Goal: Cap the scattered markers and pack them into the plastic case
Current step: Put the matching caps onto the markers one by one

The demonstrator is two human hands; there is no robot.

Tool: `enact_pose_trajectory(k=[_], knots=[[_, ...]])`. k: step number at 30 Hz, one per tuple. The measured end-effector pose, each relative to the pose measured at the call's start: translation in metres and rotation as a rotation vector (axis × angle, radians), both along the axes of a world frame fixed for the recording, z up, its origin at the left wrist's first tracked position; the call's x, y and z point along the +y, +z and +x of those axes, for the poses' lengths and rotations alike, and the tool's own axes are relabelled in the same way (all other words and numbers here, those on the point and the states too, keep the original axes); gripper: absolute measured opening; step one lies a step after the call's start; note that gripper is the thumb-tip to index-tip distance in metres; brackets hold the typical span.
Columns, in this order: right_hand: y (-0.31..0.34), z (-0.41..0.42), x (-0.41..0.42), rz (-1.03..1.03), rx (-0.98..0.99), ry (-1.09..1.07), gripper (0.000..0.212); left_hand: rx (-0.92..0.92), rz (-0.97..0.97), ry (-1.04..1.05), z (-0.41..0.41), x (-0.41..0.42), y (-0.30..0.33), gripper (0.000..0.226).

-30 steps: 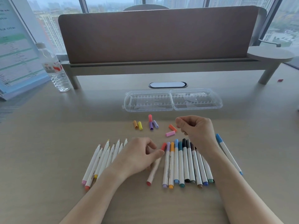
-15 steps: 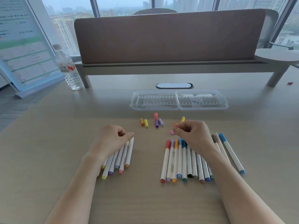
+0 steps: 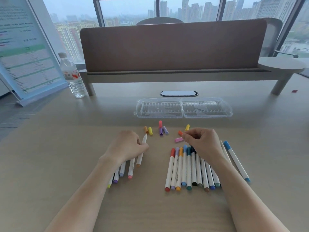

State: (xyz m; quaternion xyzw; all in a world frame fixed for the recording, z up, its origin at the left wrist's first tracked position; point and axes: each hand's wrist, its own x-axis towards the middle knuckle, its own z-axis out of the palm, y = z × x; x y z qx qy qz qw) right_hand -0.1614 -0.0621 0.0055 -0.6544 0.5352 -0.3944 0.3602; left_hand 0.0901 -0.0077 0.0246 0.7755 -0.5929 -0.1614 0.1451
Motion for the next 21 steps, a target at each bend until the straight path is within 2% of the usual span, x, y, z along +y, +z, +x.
enact_pose_trajectory(k=[3, 6, 10, 13, 18, 21], knots=[[0.001, -0.003, -0.001, 0.0, 0.008, -0.041, 0.009, 0.236, -0.152, 0.017, 0.0, -0.004, -0.007, 0.039], [0.0, -0.004, -0.004, 0.003, 0.028, -0.073, 0.008, 0.519, -0.163, 0.058, 0.003, -0.004, -0.012, 0.033], [-0.003, 0.006, -0.009, 0.001, 0.085, -0.015, 0.004, 0.693, -0.159, 0.065, 0.014, -0.001, -0.011, 0.028], [0.004, 0.03, -0.019, -0.045, 0.236, 0.109, 0.005, 0.773, -0.129, 0.03, 0.031, 0.0, -0.008, 0.022], [0.029, 0.087, -0.039, -0.136, 0.496, 0.391, 0.015, 0.969, 0.068, -0.076, 0.049, 0.003, -0.003, 0.009], [0.028, 0.121, -0.056, -0.215, 0.729, 0.477, 0.015, 1.095, 0.08, -0.083, 0.053, 0.005, -0.004, 0.01]])
